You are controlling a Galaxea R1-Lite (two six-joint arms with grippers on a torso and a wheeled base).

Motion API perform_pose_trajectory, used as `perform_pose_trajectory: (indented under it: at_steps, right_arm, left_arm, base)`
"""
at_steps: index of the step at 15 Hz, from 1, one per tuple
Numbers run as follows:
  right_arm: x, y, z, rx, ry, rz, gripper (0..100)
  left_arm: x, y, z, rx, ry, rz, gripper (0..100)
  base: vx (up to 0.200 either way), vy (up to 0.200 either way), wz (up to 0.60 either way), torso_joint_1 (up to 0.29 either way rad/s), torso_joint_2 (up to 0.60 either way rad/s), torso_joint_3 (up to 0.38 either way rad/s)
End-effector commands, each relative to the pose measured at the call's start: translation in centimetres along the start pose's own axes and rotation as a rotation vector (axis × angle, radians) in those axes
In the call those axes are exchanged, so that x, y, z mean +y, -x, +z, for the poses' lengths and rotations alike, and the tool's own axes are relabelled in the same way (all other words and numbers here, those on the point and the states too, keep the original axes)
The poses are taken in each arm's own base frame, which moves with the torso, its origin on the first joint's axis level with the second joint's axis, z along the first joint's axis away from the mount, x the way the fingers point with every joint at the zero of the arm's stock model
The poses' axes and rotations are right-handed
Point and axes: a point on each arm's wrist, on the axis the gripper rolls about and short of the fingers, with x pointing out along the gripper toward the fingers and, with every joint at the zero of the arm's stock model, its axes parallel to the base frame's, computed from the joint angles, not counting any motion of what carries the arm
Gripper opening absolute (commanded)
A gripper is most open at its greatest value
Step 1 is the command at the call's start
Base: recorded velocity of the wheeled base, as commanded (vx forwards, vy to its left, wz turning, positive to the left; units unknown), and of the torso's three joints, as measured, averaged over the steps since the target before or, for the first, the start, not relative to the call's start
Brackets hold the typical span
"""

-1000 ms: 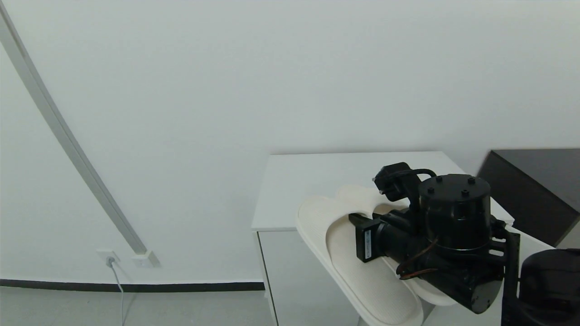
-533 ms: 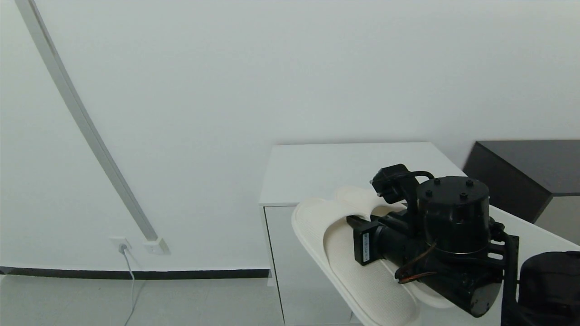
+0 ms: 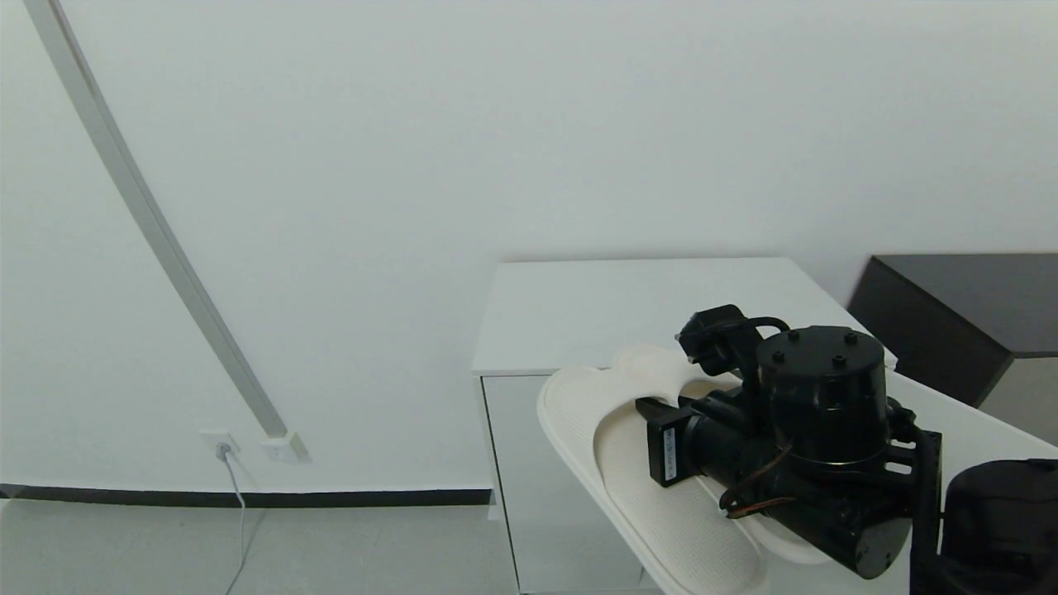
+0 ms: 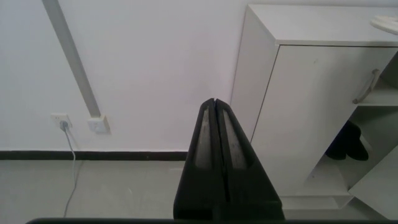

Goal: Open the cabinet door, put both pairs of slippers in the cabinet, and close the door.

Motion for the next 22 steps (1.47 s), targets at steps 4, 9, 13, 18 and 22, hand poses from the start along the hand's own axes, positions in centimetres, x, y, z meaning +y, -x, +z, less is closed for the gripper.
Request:
perform_pose_trajectory:
  at_steps: [4, 9, 13, 18, 22]
  right_arm:
    - [0.0, -0.1, -0.1, 0.004, 0.001, 0.000, 0]
    - [0.1, 0.0, -0.1, 0.000, 0.001, 0.003, 0]
    - [0.2, 0.1, -0.1, -0.005, 0.001, 0.003, 0]
    - [0.2, 0.7, 0.2, -0.021, -0.002, 0.007, 0]
    - [0.4, 1.2, 0.1, -0.022, 0.000, 0.018, 0]
  left_arm:
    - [0.0, 0.0, 0.0, 0.001, 0.000, 0.001, 0]
    - [0.0, 0.0, 0.0, 0.001, 0.000, 0.000, 0]
    - [0.0, 0.0, 0.0, 0.001, 0.000, 0.001, 0]
    - [0.0, 0.0, 0.0, 0.001, 0.002, 0.000, 0]
    - [0.0, 0.0, 0.0, 0.001, 0.003, 0.000, 0]
  base:
    - [0.000, 0.000, 0.00, 0.000, 0.00, 0.000]
    - [0.000, -0.080, 0.00, 0.000, 0.00, 0.002]
    - [0.000, -0.200, 0.00, 0.004, 0.00, 0.002]
    - [0.000, -0.200, 0.00, 0.005, 0.00, 0.003]
    - [0.000, -0.200, 0.00, 0.001, 0.00, 0.002]
